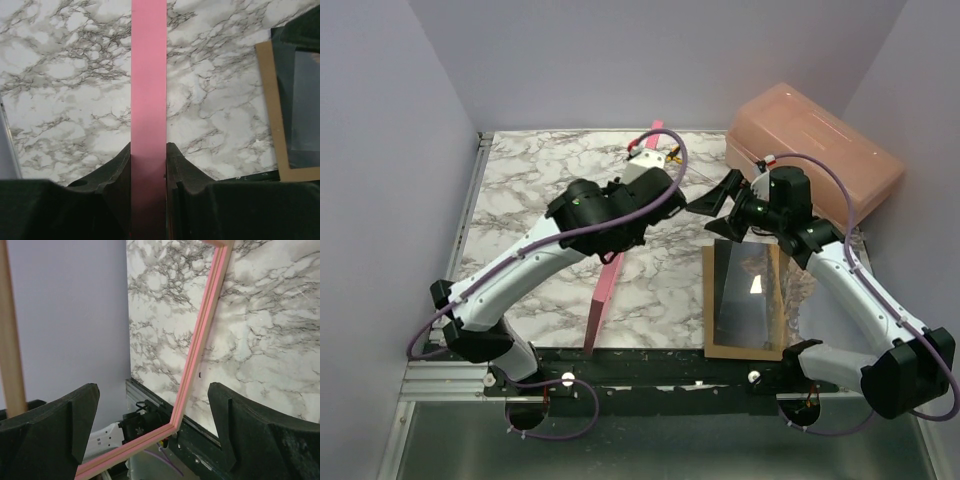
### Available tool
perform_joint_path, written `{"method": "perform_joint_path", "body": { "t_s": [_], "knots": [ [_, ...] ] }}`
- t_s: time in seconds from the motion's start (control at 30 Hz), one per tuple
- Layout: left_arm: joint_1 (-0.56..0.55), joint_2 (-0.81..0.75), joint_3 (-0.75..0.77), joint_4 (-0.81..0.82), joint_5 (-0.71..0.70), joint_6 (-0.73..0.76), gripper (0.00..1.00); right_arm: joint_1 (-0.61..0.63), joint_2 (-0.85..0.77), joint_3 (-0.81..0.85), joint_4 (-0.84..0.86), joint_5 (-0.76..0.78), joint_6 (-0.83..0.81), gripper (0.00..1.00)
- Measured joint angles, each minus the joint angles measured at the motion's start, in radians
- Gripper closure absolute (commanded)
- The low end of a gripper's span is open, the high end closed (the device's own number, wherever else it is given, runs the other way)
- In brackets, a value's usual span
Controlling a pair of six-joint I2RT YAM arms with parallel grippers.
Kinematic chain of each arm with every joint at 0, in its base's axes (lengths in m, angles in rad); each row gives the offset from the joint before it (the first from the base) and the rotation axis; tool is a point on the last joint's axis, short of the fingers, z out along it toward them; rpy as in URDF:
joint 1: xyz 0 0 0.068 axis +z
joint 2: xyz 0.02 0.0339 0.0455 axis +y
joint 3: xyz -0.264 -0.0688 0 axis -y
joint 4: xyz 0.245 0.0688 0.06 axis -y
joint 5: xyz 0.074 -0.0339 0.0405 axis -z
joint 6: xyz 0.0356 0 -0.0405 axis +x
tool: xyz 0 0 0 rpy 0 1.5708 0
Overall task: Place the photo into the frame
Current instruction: Turn over the photo frame at the center of the board.
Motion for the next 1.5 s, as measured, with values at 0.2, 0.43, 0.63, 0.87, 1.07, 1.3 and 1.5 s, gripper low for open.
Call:
{"method": "perform_joint_path", "body": {
  "t_s": [0.2,0.43,0.63,0.87,1.07,1.3,1.5],
  "knots": [
    [0.116,-0.119,-0.046,0.125,0.129,0.061,1.00,0.000,0.000,-0.060,-0.015,0.020,-0.032,0.00],
    [0.230,-0.320,-0.351,0.351,0.296,0.044,1.00,0.000,0.001,-0.145,-0.024,0.035,-0.061,0.00],
    [0.317,-0.482,-0.599,0.533,0.341,-0.014,1.00,0.000,0.034,-0.200,-0.014,0.037,-0.080,0.00],
    [0.404,-0.611,-0.773,0.648,0.353,-0.092,1.00,0.036,0.126,-0.256,0.029,0.044,-0.080,0.04],
    [0.460,-0.650,-0.862,0.717,0.374,-0.141,1.00,0.106,0.220,-0.256,0.084,0.060,-0.075,0.11],
    [0.513,-0.679,-0.933,0.763,0.407,-0.161,1.00,0.157,0.331,-0.256,0.132,0.079,-0.076,0.17],
    [0.549,-0.706,-0.995,0.800,0.439,-0.164,1.00,0.211,0.420,-0.247,0.174,0.081,-0.072,0.25]
  ]
}}
